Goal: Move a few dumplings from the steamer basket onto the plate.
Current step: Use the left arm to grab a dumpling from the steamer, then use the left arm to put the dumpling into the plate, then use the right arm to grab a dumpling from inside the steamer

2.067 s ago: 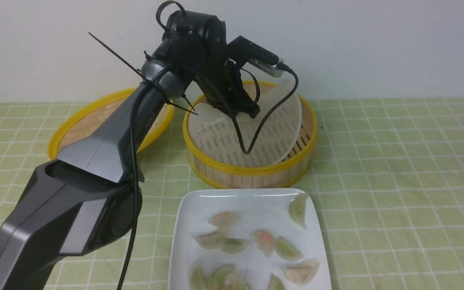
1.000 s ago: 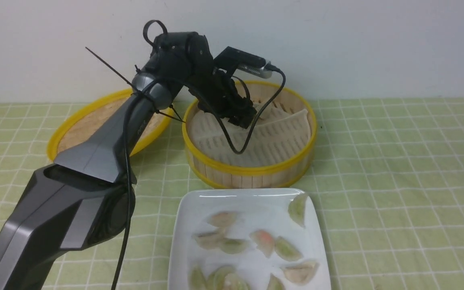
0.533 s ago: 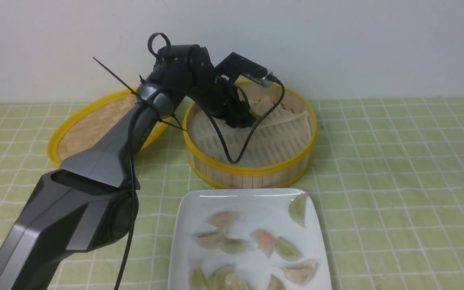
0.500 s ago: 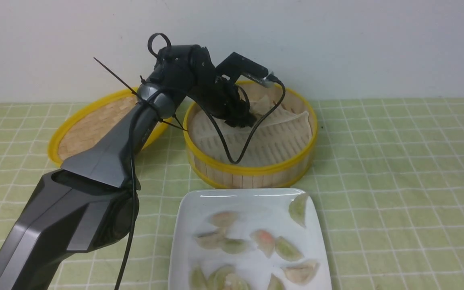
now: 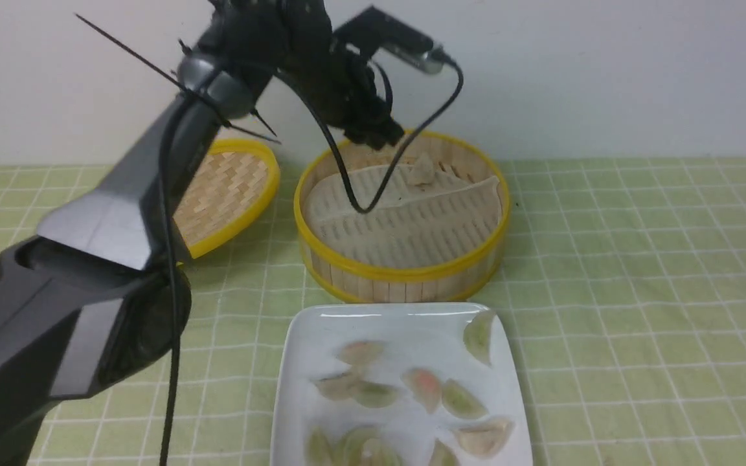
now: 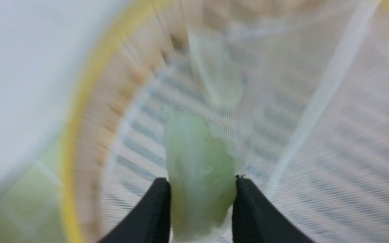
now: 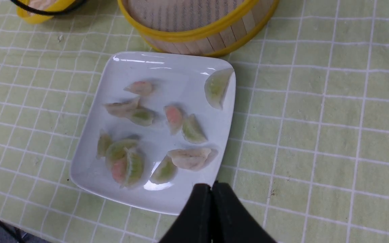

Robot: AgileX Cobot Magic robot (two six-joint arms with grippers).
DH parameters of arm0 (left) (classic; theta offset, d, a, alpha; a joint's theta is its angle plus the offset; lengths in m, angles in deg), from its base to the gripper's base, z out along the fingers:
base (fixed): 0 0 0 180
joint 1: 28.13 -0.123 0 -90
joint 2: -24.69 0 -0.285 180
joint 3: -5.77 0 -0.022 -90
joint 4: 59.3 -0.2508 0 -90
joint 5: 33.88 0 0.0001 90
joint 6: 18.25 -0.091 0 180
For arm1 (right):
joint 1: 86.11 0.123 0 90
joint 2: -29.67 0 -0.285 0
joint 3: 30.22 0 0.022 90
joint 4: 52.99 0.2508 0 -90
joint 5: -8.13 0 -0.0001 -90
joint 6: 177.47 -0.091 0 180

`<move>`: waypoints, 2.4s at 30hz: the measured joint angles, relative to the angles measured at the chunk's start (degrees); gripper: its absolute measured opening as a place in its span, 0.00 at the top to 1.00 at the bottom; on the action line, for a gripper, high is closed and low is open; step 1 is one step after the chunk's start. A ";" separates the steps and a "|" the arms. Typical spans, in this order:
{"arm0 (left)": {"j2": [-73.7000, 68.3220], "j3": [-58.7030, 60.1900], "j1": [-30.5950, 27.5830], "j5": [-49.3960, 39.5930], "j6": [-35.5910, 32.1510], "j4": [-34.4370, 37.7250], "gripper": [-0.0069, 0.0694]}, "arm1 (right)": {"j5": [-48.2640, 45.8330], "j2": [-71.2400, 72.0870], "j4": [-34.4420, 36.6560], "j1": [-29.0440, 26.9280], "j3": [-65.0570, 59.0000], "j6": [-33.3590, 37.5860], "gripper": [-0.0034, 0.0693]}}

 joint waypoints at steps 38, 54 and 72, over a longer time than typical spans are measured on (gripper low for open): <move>36.63 84.06 9.13 29.71 -1.00 14.36 0.51 | -0.12 -0.93 0.16 0.00 0.54 6.21 0.97; 47.94 74.63 6.71 8.23 10.37 6.57 0.73 | -0.16 -34.95 0.27 1.41 31.12 9.10 0.97; 91.78 82.30 6.42 -0.59 19.13 1.64 0.92 | 0.50 -87.54 0.84 5.17 82.95 16.53 0.97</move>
